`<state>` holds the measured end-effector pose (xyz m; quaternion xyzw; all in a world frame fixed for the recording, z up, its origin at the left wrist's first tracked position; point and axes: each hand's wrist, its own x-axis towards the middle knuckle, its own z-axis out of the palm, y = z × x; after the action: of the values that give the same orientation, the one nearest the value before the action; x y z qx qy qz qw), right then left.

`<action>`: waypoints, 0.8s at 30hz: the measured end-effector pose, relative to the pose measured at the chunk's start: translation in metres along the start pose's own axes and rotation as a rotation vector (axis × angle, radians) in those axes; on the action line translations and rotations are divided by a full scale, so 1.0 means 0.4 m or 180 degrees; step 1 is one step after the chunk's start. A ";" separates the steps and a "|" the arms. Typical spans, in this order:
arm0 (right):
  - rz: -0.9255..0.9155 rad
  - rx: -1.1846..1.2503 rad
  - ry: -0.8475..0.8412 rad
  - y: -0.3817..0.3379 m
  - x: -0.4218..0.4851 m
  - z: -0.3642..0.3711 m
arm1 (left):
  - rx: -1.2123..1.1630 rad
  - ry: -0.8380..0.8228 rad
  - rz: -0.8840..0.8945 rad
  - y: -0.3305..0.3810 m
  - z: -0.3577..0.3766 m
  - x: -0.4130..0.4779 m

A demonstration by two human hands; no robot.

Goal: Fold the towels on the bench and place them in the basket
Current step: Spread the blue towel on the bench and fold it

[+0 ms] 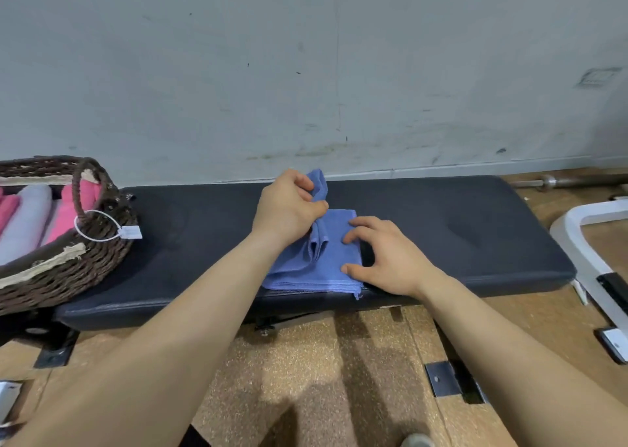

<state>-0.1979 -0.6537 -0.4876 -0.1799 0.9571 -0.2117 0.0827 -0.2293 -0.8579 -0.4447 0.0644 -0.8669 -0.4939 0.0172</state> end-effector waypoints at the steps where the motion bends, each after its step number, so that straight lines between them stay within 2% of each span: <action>1: 0.0025 0.0036 0.0059 0.001 -0.003 0.009 | 0.0224 -0.0068 0.0094 0.002 0.016 -0.002; 5: 0.0366 0.0197 0.0432 0.008 -0.010 0.033 | 0.0768 -0.0275 0.0242 0.010 0.072 -0.006; 9: 0.0493 0.0276 0.0485 0.013 -0.012 0.043 | 0.1021 -0.0435 0.0253 0.021 0.108 -0.014; 12: 0.0478 0.0272 0.0356 0.015 -0.011 0.035 | 0.1194 -0.0522 0.0319 0.025 0.126 -0.020; 15: 0.0437 0.0344 -0.0014 0.033 -0.003 -0.002 | 0.1306 -0.0689 0.0305 0.027 0.137 -0.025; 17: 0.0446 0.0492 -0.0050 0.045 0.002 -0.030 | 0.1144 -0.0883 0.0243 0.028 0.130 -0.025; 21: 0.0486 0.0480 0.0759 0.018 0.013 -0.049 | 0.0135 -0.1448 0.0070 0.034 0.073 -0.025; 22: 0.0363 0.0434 0.0867 -0.003 0.020 -0.045 | 0.0006 -0.1366 0.0192 0.035 0.056 -0.025; 24: 0.0081 0.0185 0.0877 -0.049 0.042 -0.034 | 0.0325 -0.0706 0.0643 0.023 0.020 -0.015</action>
<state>-0.2103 -0.6716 -0.4682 -0.1345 0.9550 -0.2609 -0.0417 -0.2250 -0.8458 -0.4409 -0.0772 -0.8896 -0.4490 -0.0324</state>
